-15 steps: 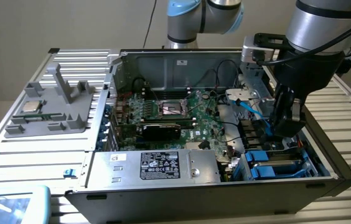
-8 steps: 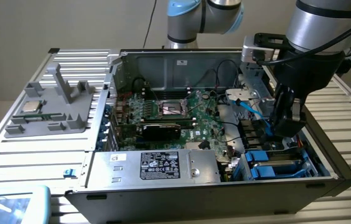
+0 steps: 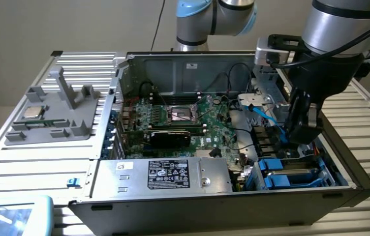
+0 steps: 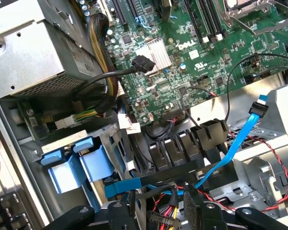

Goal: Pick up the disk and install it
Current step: 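Insert the first disk wire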

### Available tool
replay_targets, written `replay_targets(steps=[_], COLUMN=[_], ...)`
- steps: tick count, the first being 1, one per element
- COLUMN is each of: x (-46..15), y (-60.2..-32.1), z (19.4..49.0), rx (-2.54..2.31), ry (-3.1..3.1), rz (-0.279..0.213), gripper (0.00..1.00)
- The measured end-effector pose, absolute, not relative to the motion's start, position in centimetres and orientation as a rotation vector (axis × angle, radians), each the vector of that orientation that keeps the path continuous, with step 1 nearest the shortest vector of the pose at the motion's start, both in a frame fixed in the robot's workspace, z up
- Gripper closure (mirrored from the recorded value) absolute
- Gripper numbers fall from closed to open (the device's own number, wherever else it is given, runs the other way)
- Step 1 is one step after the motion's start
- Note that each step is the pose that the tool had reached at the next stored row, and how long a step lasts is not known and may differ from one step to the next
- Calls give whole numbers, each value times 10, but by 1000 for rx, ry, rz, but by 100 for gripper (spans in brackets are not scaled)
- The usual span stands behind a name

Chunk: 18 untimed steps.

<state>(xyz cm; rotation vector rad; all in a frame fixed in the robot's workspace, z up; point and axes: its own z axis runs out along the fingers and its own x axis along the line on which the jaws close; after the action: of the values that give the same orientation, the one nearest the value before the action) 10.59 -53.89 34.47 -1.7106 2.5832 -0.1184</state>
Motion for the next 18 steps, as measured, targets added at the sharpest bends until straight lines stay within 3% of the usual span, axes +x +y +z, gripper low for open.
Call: replay_targets(steps=[18], x=[106], y=[-539], z=[372], rx=[-1705], ry=[2577], rz=[-98], gripper=[47])
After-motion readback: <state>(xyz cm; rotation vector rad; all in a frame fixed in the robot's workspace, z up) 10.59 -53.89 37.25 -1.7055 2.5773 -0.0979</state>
